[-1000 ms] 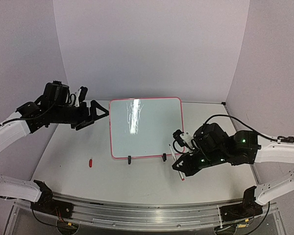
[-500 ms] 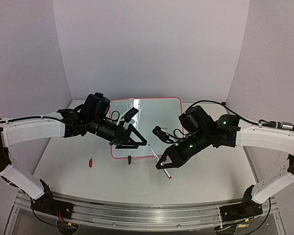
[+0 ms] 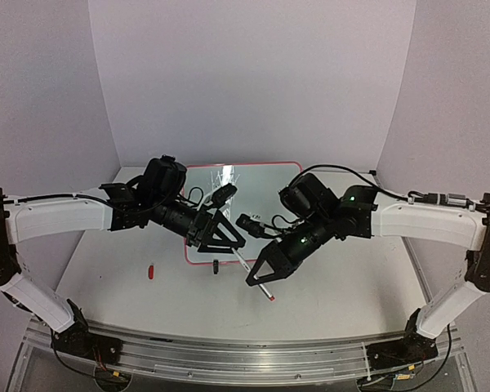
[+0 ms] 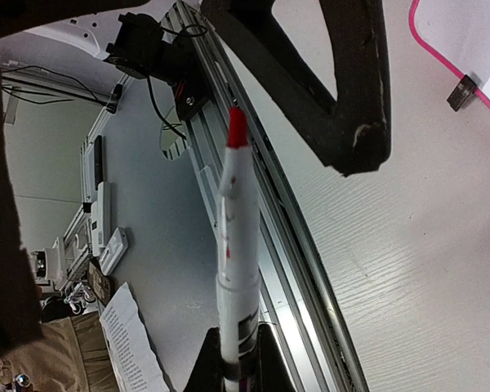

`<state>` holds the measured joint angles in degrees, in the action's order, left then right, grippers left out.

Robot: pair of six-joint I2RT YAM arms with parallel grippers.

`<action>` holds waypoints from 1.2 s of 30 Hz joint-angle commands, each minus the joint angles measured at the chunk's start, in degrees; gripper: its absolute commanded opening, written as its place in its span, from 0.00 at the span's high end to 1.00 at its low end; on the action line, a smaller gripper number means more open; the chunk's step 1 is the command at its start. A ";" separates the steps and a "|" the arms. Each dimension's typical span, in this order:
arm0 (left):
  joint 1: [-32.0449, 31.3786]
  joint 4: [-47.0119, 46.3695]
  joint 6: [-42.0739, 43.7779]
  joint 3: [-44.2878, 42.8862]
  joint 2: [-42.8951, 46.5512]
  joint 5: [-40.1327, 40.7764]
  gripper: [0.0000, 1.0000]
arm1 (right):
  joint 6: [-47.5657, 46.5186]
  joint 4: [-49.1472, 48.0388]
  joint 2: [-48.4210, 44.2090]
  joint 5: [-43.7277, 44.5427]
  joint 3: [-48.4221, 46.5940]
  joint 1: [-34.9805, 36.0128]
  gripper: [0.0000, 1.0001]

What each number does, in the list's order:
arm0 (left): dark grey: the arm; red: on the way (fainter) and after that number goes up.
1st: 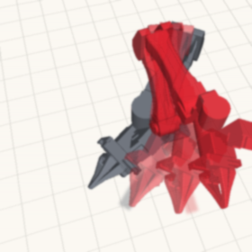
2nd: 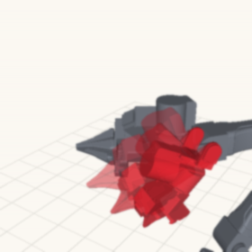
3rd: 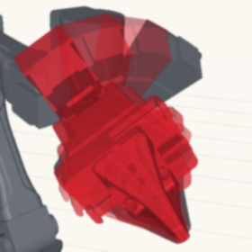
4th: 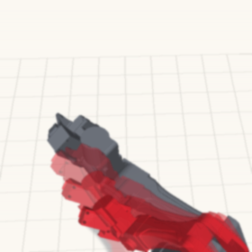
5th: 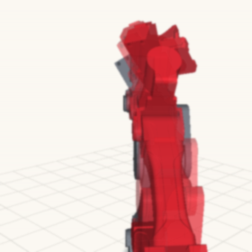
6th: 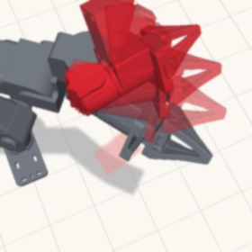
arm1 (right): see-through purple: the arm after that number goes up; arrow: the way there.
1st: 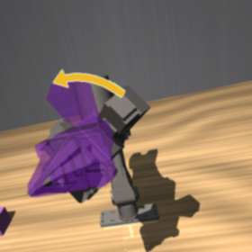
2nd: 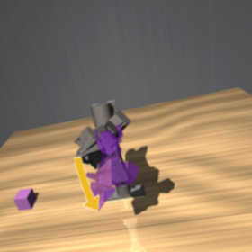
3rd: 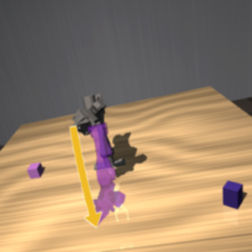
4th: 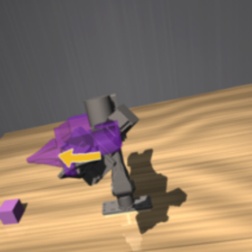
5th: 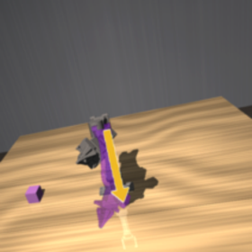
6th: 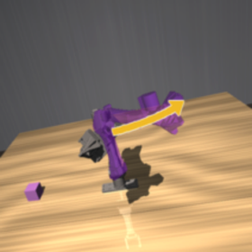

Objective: Write a sentence on the whiteboard
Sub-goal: Pass from the right arm to the left

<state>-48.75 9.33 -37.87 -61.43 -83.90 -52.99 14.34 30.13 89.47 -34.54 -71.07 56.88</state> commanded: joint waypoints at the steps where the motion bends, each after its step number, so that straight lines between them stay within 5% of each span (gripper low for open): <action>1: -0.62 -3.34 -1.48 0.91 1.02 -0.78 0.37 | -2.71 0.61 0.43 -2.80 -3.16 0.04 1.00; 21: -1.96 -1.31 0.28 -1.22 1.41 0.09 0.71 | -5.36 1.54 1.89 -2.44 -5.65 0.06 1.00; 28: -1.96 -2.55 -0.07 -0.49 2.01 -0.65 1.00 | -5.96 2.18 1.85 -0.70 -6.17 0.00 1.00; 36: -1.96 -8.18 -4.62 3.09 5.44 5.67 1.00 | -3.69 2.33 -0.69 9.58 -5.78 -0.06 0.92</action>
<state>-50.70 6.22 -39.66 -59.47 -82.67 -51.01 9.30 31.41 91.08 -32.67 -75.62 56.95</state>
